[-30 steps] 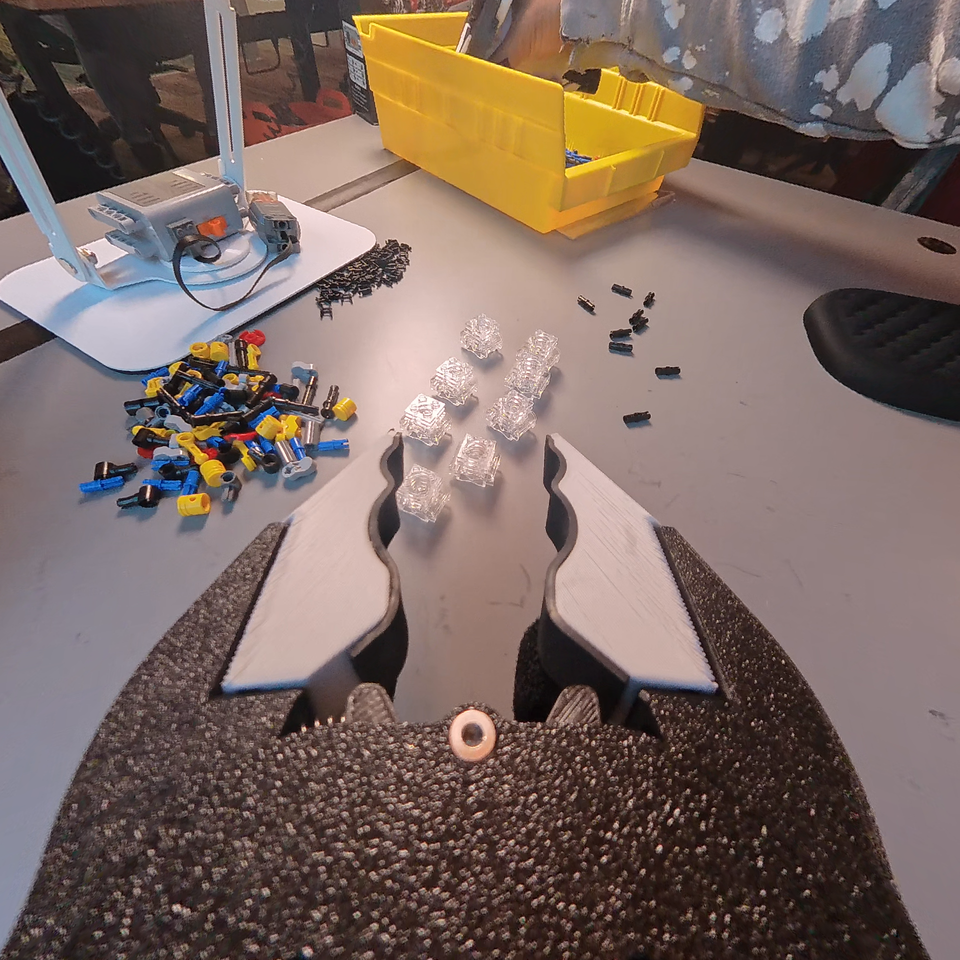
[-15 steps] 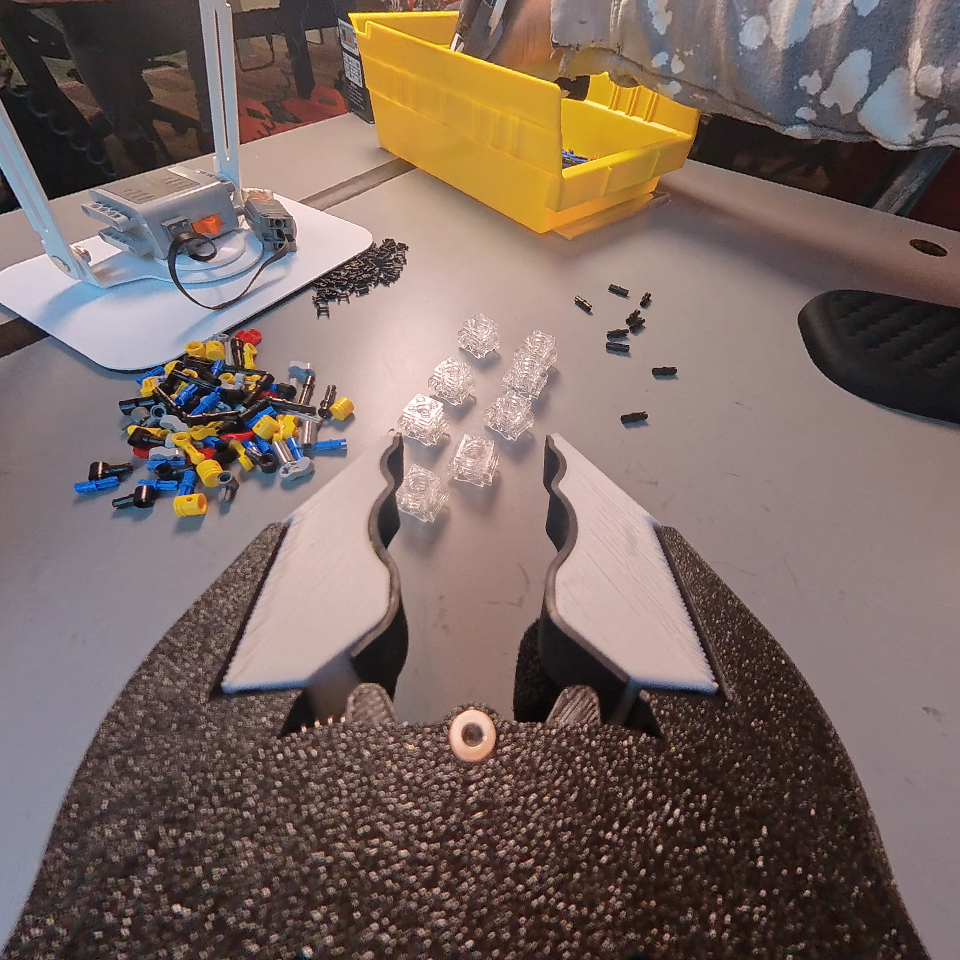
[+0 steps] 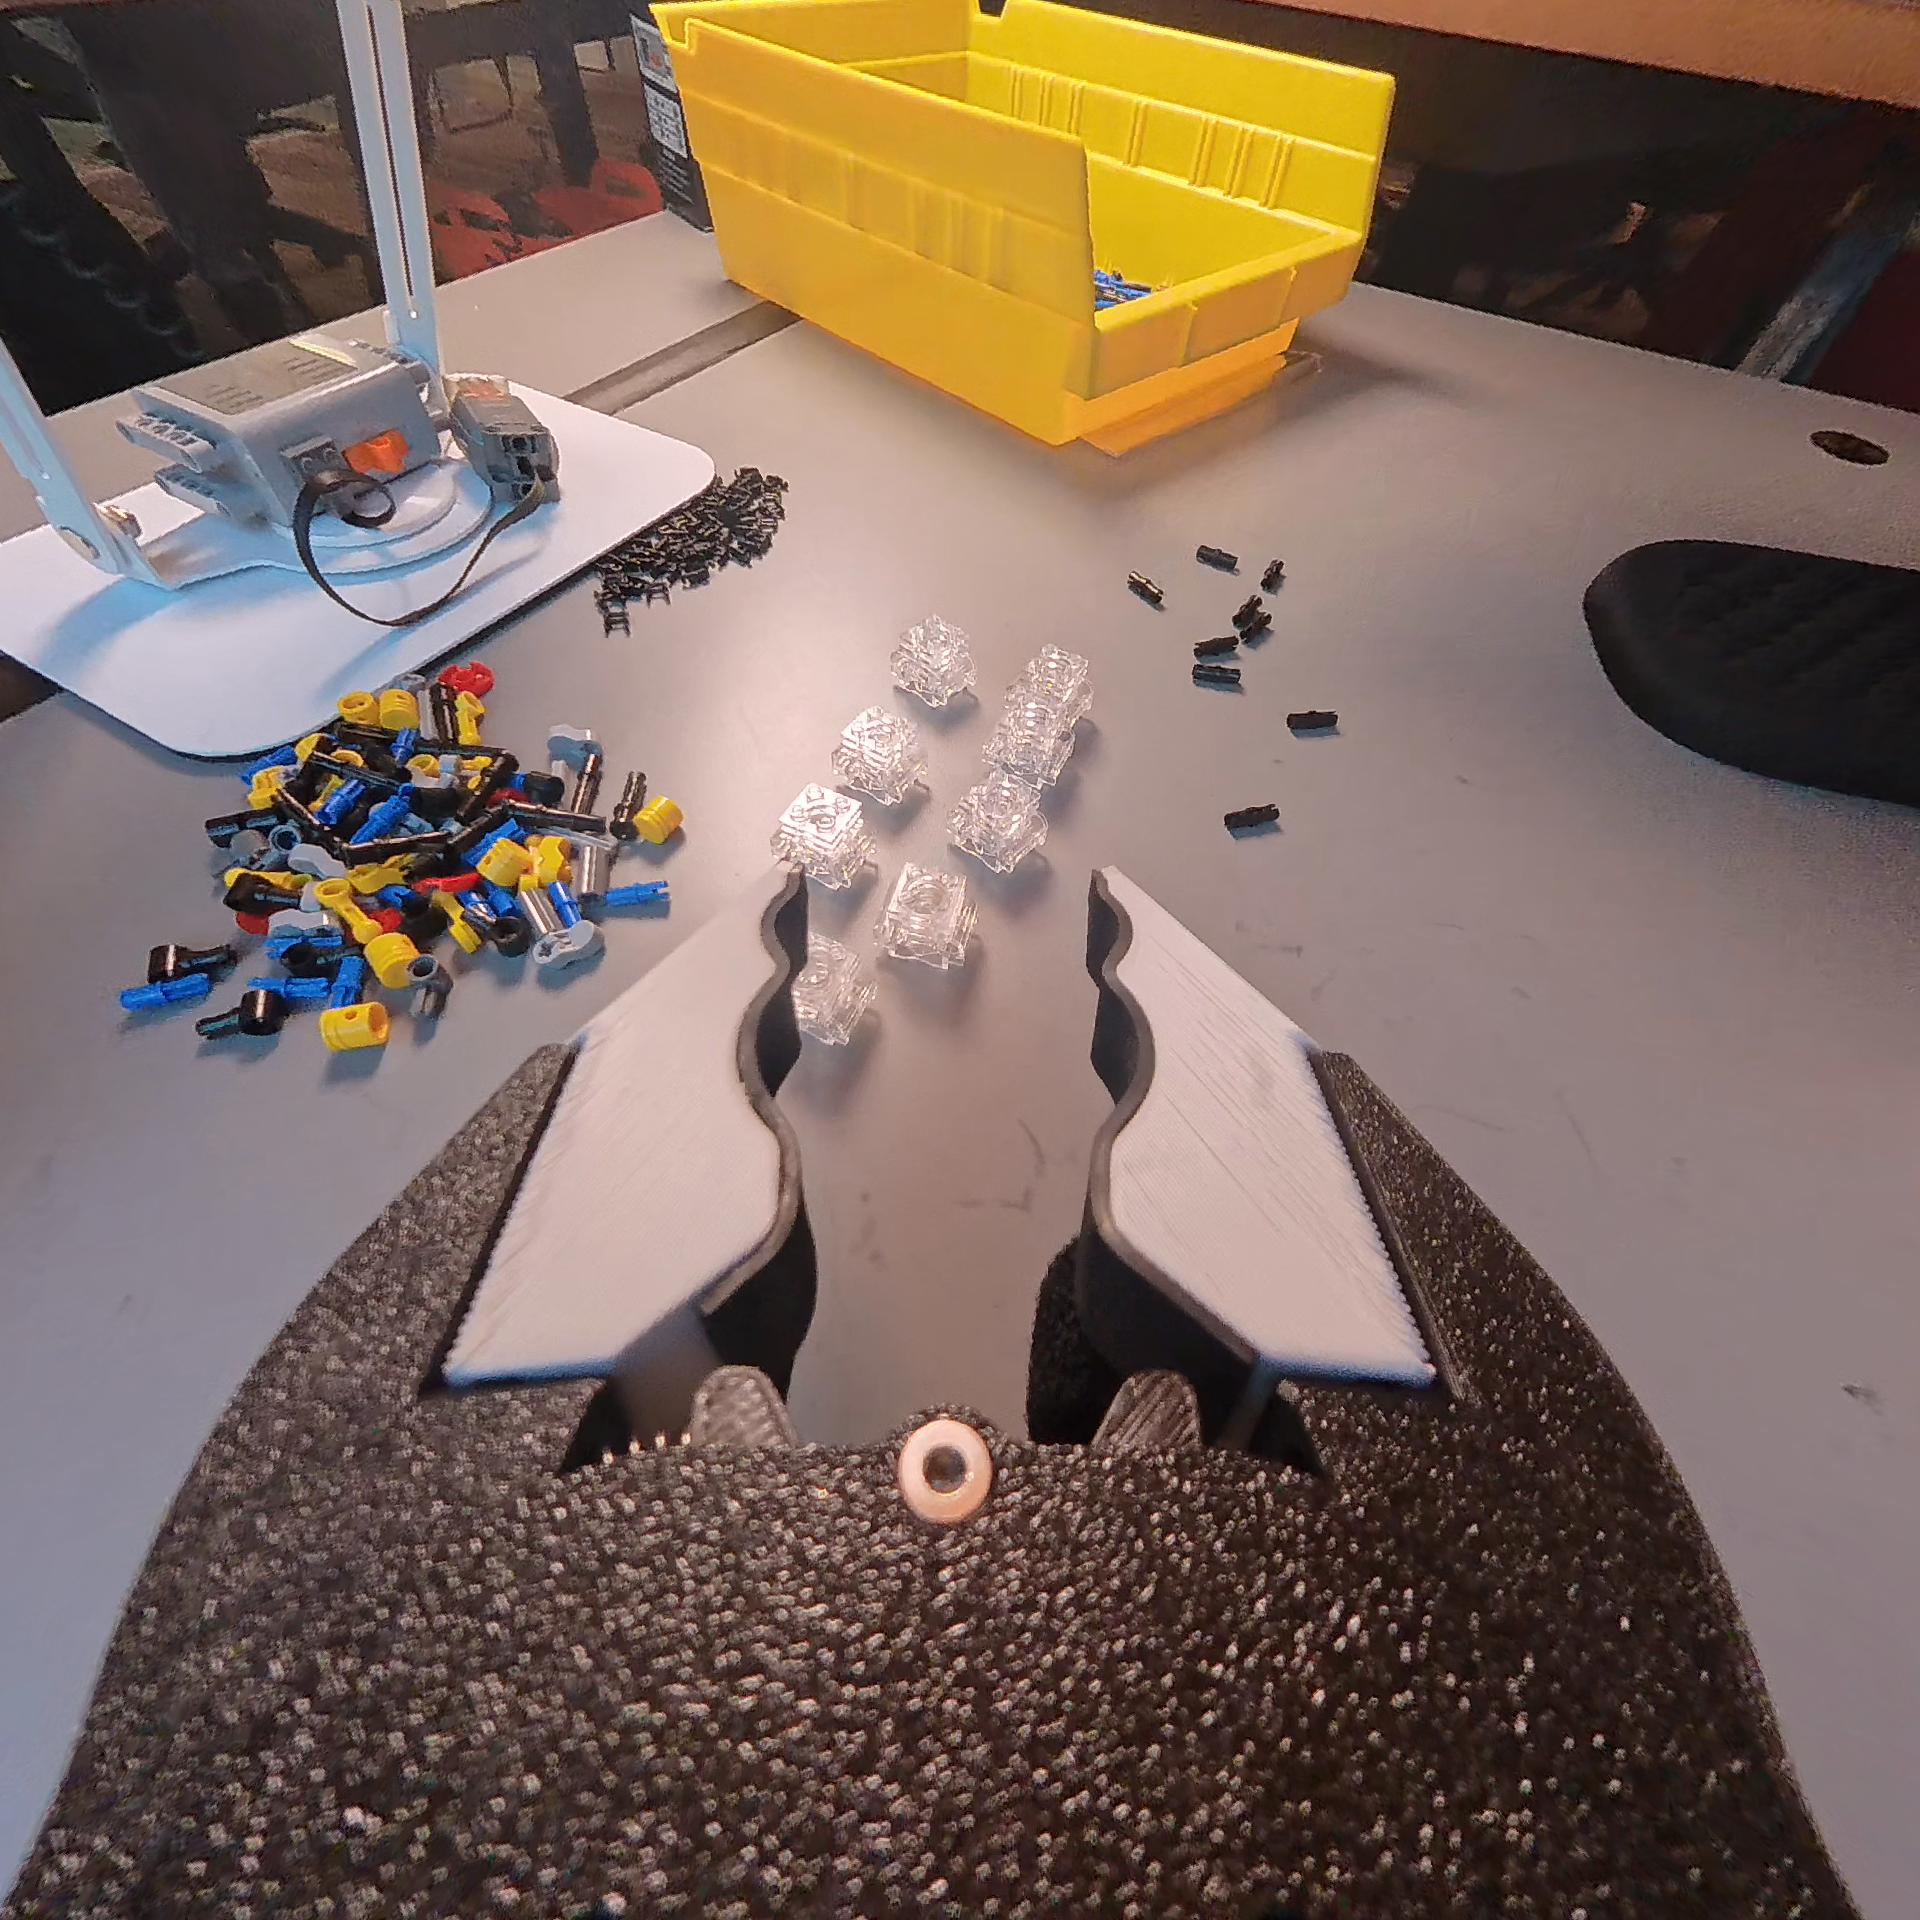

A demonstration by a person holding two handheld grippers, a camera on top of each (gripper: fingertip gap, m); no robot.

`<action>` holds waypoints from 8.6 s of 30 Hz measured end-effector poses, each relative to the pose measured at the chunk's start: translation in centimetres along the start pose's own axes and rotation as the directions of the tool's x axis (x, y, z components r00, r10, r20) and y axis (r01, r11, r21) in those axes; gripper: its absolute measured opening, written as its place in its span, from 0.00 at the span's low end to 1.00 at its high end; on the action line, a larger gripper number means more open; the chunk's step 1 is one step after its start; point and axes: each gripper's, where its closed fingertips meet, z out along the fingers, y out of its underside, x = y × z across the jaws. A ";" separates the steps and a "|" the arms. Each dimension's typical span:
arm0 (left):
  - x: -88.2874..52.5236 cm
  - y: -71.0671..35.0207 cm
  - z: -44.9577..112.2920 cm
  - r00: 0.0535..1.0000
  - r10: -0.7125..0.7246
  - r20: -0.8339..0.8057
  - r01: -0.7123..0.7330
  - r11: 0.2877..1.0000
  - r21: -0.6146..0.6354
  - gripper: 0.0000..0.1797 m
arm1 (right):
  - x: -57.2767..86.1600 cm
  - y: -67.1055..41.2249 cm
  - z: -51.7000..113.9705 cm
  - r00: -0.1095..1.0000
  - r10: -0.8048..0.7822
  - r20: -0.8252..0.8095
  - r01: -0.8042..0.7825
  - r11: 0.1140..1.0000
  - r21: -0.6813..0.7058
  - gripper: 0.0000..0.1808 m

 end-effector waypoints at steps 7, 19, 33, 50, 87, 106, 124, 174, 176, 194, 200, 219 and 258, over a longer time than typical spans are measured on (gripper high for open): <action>0.7 -0.8 -0.6 1.000 0.001 -0.002 -0.001 0.999 0.046 0.29 | -8.1 5.2 9.6 0.985 0.036 0.169 -0.018 0.994 -0.108 0.03; 0.6 -1.7 -1.0 1.000 0.012 0.019 -0.014 0.996 0.088 0.30 | 2.1 -1.2 1.1 0.988 0.145 -0.057 -0.133 0.975 0.178 0.08; 1.7 -3.1 -2.8 0.990 -0.008 0.139 -0.013 0.989 0.149 0.34 | 21.9 12.6 10.8 0.818 0.484 -0.311 -0.526 0.848 -0.062 0.11; 0.1 -1.1 -4.3 0.966 -0.119 0.231 0.077 0.980 0.183 0.34 | 22.9 13.6 10.7 0.845 0.465 -0.264 -0.512 0.846 -0.147 0.06; 0.3 -1.5 -4.7 0.967 -0.137 0.214 0.088 0.971 0.224 0.34 | 10.9 2.0 1.5 0.962 0.273 0.013 -0.265 0.923 0.279 0.02; 1.5 -2.2 -4.9 0.975 -0.132 0.178 0.083 0.963 0.257 0.34 | -8.6 1.8 6.9 0.986 0.093 0.141 -0.118 0.977 0.178 0.12; 2.5 -2.4 -5.2 0.980 -0.137 0.143 0.095 0.960 0.265 0.34 | 10.3 21.3 3.3 0.772 0.540 -0.335 -0.624 0.546 -0.559 0.02; 3.4 -2.1 -4.4 0.986 -0.072 0.154 0.039 0.977 0.210 0.34 | -13.9 2.0 10.2 0.991 0.070 0.114 -0.051 0.986 -0.161 0.02; 3.5 -2.1 -4.4 0.986 -0.071 0.150 0.042 0.982 0.185 0.34 | -14.4 2.6 12.1 0.989 0.101 0.111 -0.082 0.983 -0.164 0.02; -4.5 -4.3 -2.6 0.994 -0.025 0.106 0.014 0.995 0.094 0.33 | -10.2 -8.7 8.2 0.992 0.114 0.061 -0.129 0.842 0.523 0.24; -5.6 -6.0 -3.5 0.993 -0.116 -0.015 0.114 0.932 0.343 0.22 | -10.2 -10.1 8.4 0.992 0.122 0.041 -0.114 0.695 0.710 0.26; -7.6 -10.5 -8.0 0.767 0.320 0.557 -0.547 0.780 0.305 0.00 | -10.9 -10.4 8.7 0.991 0.066 -0.116 0.042 0.674 0.737 0.01; -10.0 -7.0 -5.2 0.898 -0.023 0.440 -0.157 0.917 0.368 0.26 | 5.6 -22.0 7.8 0.872 0.215 -0.440 0.188 0.683 0.706 0.07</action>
